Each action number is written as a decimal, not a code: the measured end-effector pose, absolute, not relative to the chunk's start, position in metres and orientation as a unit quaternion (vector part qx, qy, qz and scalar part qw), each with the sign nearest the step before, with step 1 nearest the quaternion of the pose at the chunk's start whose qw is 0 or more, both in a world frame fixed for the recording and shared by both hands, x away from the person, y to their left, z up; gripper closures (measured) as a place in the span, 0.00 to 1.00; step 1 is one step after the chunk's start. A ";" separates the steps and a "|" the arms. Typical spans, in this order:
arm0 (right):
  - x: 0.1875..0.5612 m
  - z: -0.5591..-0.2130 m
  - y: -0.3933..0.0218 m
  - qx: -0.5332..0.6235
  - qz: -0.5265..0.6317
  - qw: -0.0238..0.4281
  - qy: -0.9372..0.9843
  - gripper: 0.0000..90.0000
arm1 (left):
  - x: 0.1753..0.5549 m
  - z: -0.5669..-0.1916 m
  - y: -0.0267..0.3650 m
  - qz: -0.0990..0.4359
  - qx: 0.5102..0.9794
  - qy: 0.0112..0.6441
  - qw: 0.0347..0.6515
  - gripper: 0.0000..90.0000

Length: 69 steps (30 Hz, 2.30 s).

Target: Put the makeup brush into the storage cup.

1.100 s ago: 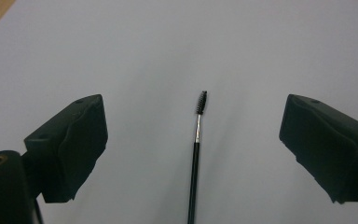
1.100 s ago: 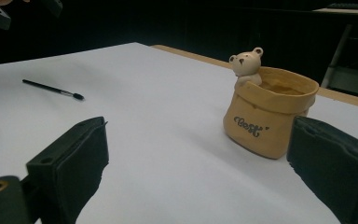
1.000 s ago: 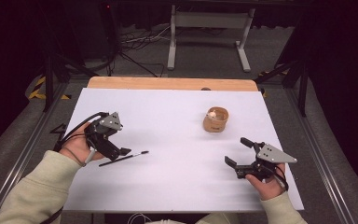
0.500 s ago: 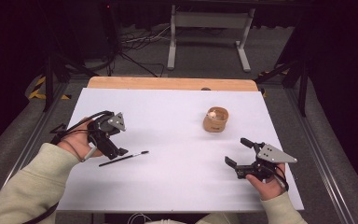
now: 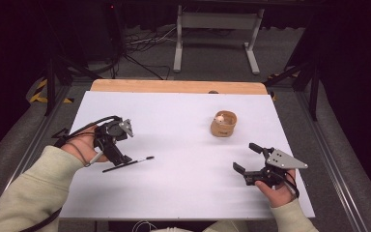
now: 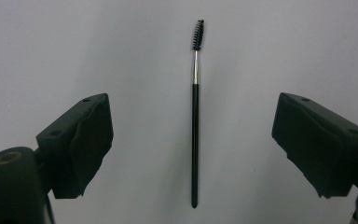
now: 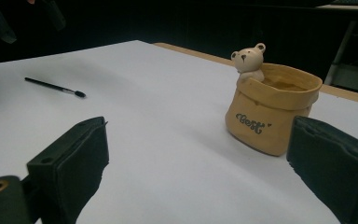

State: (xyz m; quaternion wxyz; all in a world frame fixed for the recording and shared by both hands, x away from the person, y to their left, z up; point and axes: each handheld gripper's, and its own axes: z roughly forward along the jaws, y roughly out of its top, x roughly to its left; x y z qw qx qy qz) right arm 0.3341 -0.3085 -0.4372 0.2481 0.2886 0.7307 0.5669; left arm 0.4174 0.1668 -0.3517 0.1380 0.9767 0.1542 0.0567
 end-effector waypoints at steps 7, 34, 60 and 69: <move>0.334 -0.437 -0.309 0.288 0.566 0.251 0.730 0.06 | 0.421 -0.357 0.166 0.063 0.977 0.158 0.125 0.15; 0.334 -0.436 -0.311 0.290 0.567 0.253 0.728 0.06 | 0.426 -0.391 0.154 0.034 0.983 0.159 0.079 0.28; 0.334 -0.437 -0.310 0.290 0.564 0.249 0.732 0.06 | 0.425 -0.414 0.156 0.011 0.985 0.162 0.061 0.65; 0.334 -0.437 -0.310 0.291 0.565 0.249 0.731 0.06 | 0.423 -0.423 0.155 0.016 0.986 0.162 0.046 0.73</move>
